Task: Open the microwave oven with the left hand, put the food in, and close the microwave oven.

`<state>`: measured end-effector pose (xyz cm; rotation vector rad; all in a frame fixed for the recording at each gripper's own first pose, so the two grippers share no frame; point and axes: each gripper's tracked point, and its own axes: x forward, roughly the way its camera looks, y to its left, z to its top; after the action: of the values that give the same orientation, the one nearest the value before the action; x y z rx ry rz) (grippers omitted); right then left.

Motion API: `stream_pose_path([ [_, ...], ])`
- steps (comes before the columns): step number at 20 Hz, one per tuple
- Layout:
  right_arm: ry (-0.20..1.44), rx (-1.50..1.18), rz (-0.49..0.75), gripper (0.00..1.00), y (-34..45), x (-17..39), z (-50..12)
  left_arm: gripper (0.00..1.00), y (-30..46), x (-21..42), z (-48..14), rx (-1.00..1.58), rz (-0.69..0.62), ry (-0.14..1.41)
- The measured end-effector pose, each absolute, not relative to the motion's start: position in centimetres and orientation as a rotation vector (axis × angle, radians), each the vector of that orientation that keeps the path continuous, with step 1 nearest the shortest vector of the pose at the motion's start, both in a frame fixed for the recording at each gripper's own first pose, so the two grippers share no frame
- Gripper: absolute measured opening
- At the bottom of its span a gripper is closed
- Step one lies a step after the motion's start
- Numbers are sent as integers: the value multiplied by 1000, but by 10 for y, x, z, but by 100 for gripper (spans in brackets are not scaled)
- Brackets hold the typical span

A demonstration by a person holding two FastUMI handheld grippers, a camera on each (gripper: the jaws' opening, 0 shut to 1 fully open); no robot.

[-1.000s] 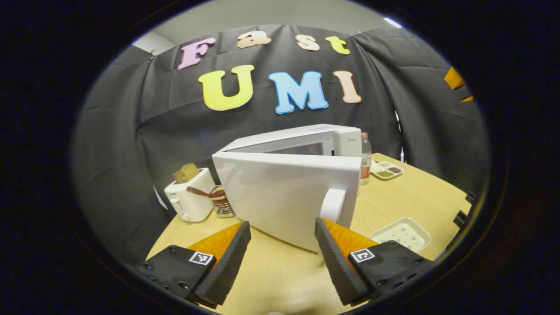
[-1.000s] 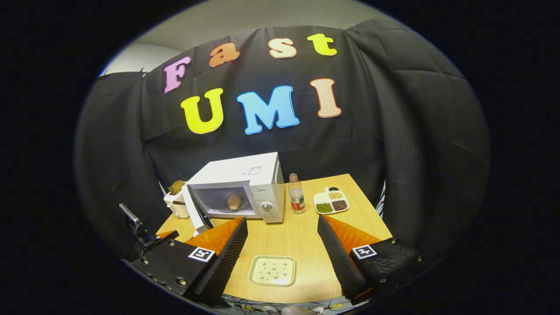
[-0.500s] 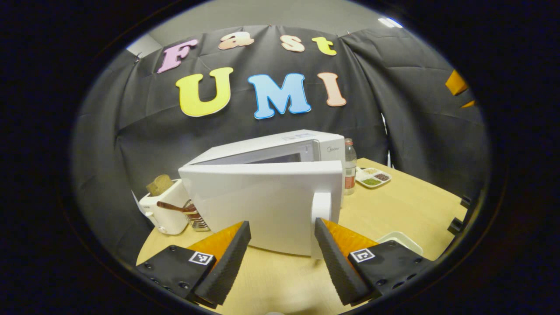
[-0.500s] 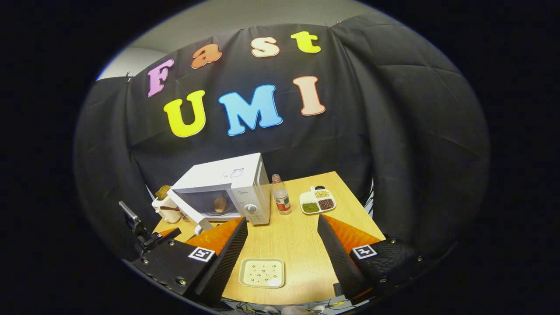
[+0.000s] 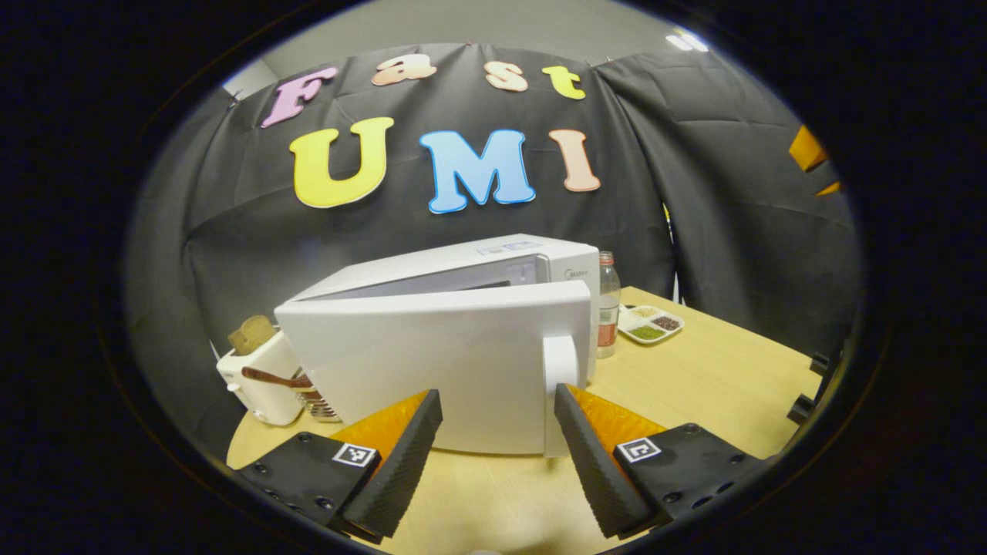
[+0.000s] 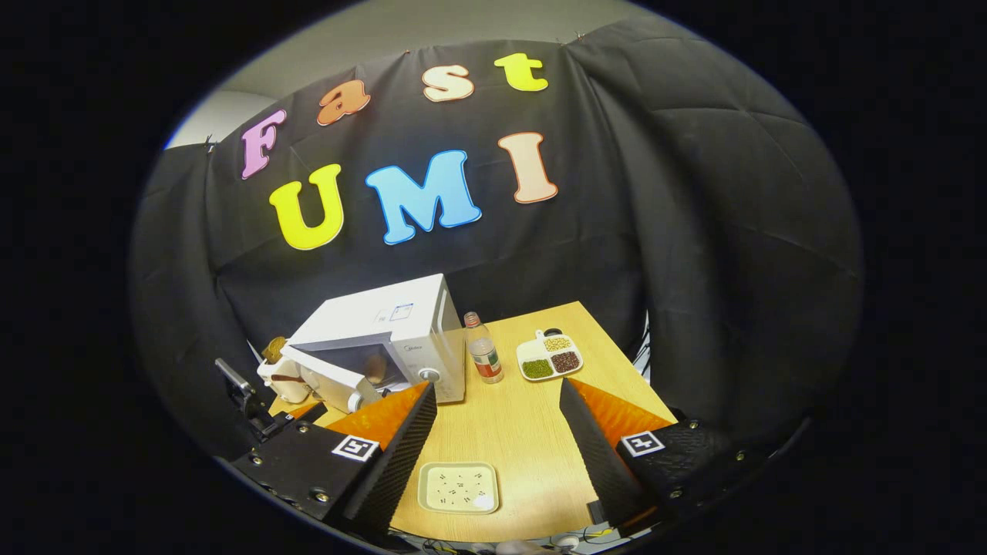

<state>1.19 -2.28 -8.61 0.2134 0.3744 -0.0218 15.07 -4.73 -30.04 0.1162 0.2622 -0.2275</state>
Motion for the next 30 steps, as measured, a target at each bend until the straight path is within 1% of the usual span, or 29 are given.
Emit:
stream_pose_path([
  [1, 376, 212, -25, 98, -23, 12, -87, 95, -52, 155, -300, 116, -235, 260],
  [3, 386, 214, -30, 98, -23, 12, -89, 95, -58, 165, -302, 119, -244, 261],
  [4, 391, 217, -33, 98, -24, 12, -90, 98, -61, 170, -302, 118, -245, 260],
  [9, 414, 222, -55, 98, -26, 7, -100, 98, -71, 192, -303, 94, -238, 250],
  [10, 421, 222, -53, 98, -25, 6, -102, 95, -71, 196, -302, 94, -230, 246],
  [12, 430, 222, -57, 98, -26, 3, -103, 94, -74, 204, -301, 85, -226, 242],
  [16, 440, 218, -64, 98, -28, 2, -107, 94, -78, 221, -302, 69, -218, 235],
  [20, 449, 214, -74, 98, -33, 0, -109, 97, -77, 235, -304, 58, -191, 229],
  [21, 451, 220, -77, 98, -35, 0, -110, 94, -78, 238, -306, 49, -187, 233],
  [23, 456, 214, -86, 98, -38, 0, -113, 99, -78, 245, -307, 62, -170, 240],
  [24, 460, 208, -84, 98, -39, 1, -114, 95, -79, 248, -307, 56, -165, 233],
  [25, 461, 207, -84, 98, -40, 2, -114, 100, -82, 250, -309, 55, -165, 238],
  [26, 459, 210, -79, 98, -38, 4, -113, 98, -84, 250, -311, 52, -170, 247],
  [30, 459, 197, -67, 99, -37, 8, -112, 100, -85, 250, -315, 25, -160, 254],
])
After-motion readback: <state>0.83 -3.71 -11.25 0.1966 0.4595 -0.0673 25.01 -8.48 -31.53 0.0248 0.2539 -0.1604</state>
